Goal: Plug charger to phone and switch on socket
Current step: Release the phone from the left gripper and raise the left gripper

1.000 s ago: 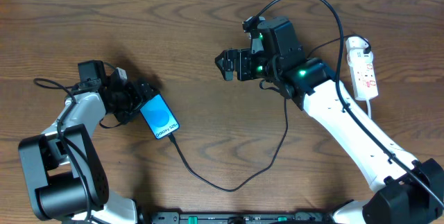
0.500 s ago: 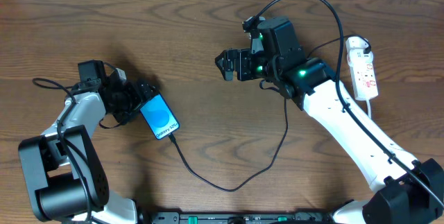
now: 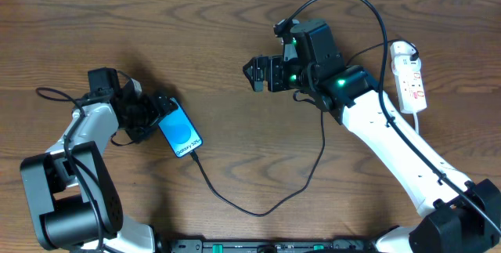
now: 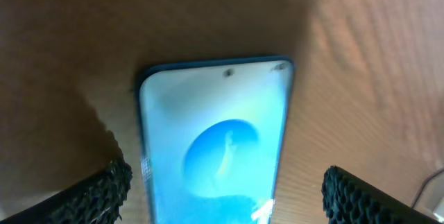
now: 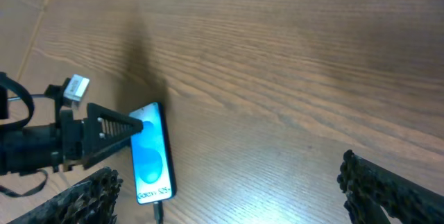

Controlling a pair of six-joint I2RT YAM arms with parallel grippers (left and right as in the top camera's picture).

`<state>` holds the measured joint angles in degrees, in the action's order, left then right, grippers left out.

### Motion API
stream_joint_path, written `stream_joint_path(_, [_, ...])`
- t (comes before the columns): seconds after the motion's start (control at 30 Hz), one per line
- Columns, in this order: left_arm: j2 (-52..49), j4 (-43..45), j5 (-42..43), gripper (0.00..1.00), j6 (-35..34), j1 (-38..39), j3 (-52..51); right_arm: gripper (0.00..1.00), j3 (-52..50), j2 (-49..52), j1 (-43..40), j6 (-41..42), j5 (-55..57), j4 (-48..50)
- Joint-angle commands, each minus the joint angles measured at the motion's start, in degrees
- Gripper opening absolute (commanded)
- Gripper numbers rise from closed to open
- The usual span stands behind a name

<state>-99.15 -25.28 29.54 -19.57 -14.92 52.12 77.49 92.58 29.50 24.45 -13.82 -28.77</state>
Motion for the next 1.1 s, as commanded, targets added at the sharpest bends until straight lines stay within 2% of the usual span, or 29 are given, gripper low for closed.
stream_joint_path(0.0, [-4.4, -3.9, -12.5, 0.92, -0.6, -0.5, -3.1, 0.99, 0.5, -1.0, 0.2, -1.0, 2.0, -0.7])
stream_joint_path(0.33, [5.7, -8.9, -14.6, 0.92, -0.3, -0.3, 1.1, 0.99, 0.5, -1.0, 0.1, -1.0, 2.4, -0.7])
stream_joint_path(0.67, [22.8, -9.3, -14.6, 0.93, 2.3, 6.6, 2.6, 0.99, 0.5, -1.0, 0.1, -1.0, 2.4, -0.7])
stream_joint_path(0.9, [30.4, -8.5, -14.6, 0.93, 10.7, 12.4, 2.6, 0.99, 0.5, -1.0, 0.2, -1.0, 2.4, -1.5])
stream_joint_path(1.07, [33.4, -7.7, -14.6, 0.93, 12.1, 14.1, 2.6, 0.99, 0.5, -1.0, 0.2, -1.0, 2.3, -1.6])
